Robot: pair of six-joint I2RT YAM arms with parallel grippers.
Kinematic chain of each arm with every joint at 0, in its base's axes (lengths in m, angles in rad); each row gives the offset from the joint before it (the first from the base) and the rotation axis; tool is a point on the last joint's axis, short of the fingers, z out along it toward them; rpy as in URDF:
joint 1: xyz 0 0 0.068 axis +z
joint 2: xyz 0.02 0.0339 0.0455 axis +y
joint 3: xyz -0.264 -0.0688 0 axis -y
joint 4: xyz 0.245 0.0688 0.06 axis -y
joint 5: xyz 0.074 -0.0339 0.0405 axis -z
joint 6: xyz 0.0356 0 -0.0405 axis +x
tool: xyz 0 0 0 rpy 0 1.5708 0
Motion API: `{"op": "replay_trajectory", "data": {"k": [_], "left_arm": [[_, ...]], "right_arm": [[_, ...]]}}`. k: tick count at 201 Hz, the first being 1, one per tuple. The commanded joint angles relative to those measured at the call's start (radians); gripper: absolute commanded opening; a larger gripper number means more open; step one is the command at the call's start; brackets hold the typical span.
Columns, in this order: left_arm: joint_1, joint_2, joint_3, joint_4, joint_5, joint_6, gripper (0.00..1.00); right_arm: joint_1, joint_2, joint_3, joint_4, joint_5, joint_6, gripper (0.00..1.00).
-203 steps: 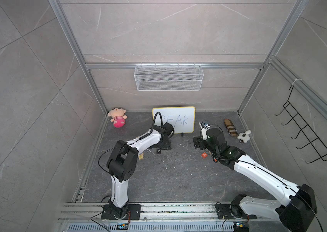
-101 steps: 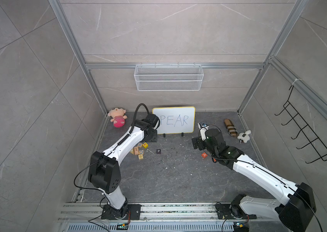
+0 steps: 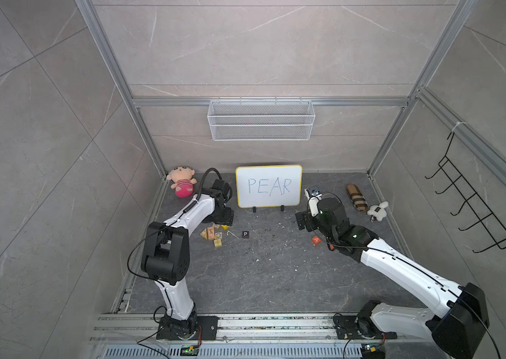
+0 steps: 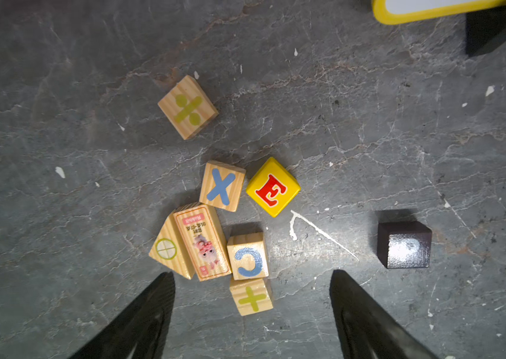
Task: Spell the uppercase word “pear” with letter blocks
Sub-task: Pick up the letter block from the center of the board.
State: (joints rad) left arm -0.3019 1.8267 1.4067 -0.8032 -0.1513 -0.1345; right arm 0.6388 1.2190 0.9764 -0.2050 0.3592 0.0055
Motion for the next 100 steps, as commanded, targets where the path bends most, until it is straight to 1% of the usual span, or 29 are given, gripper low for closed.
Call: {"op": "replay_trajectory", "data": {"k": [1, 48, 100], "left_arm": [[0.005, 0.028, 0.041, 0.032, 0.021, 0.067, 0.82], [0.007, 0.094, 0.094, 0.011, 0.055, 0.149, 0.82], [0.007, 0.126, 0.094, 0.025, 0.083, 0.214, 0.82]], "right_arm": [[0.008, -0.009, 0.019, -0.006, 0.006, -0.015, 0.99], [0.012, -0.019, 0.016, -0.011, 0.009, -0.010, 0.99], [0.016, -0.022, 0.014, -0.008, 0.009, -0.009, 0.99]]}}
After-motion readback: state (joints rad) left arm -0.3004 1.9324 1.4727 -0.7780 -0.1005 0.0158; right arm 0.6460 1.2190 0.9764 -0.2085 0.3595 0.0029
